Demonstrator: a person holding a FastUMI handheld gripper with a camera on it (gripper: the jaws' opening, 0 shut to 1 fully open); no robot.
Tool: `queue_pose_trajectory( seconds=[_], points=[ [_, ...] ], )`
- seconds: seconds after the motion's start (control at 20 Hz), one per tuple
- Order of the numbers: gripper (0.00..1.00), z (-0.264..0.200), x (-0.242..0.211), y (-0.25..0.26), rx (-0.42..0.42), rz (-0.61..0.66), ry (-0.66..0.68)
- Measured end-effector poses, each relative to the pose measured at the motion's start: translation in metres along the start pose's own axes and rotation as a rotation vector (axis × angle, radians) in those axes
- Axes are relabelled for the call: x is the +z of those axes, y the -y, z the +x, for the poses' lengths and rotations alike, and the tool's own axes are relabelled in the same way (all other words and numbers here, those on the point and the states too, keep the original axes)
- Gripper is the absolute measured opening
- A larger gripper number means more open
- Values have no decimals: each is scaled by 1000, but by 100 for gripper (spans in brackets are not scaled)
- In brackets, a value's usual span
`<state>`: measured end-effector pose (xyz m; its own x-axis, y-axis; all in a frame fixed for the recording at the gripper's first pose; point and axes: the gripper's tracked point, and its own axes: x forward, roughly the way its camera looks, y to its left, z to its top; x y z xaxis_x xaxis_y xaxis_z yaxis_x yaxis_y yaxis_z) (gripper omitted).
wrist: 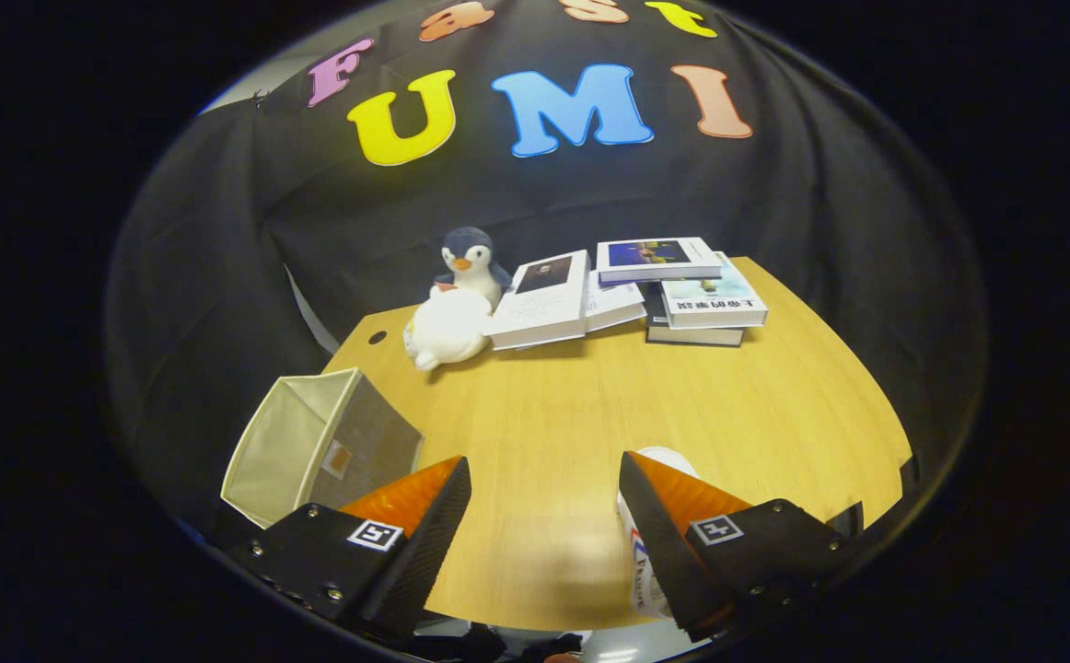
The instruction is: Open the storage box then place both shoes into the box .Put the left shoe in first, then the right shoe, with the right side of both shoes facing outward in a uniform manner.
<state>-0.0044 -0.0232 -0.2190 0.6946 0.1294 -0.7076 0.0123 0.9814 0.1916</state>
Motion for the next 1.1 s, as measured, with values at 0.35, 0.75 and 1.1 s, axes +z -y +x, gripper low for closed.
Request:
queue_pose_trajectory(
  seconds=[0.35,0.75,1.1],
  points=[
    [98,8,-31,80,-114,-18,-62],
    [98,30,-91,128,-169,-57,-198],
    [98,49,-132,136,-142,-75,-323]
  ],
)
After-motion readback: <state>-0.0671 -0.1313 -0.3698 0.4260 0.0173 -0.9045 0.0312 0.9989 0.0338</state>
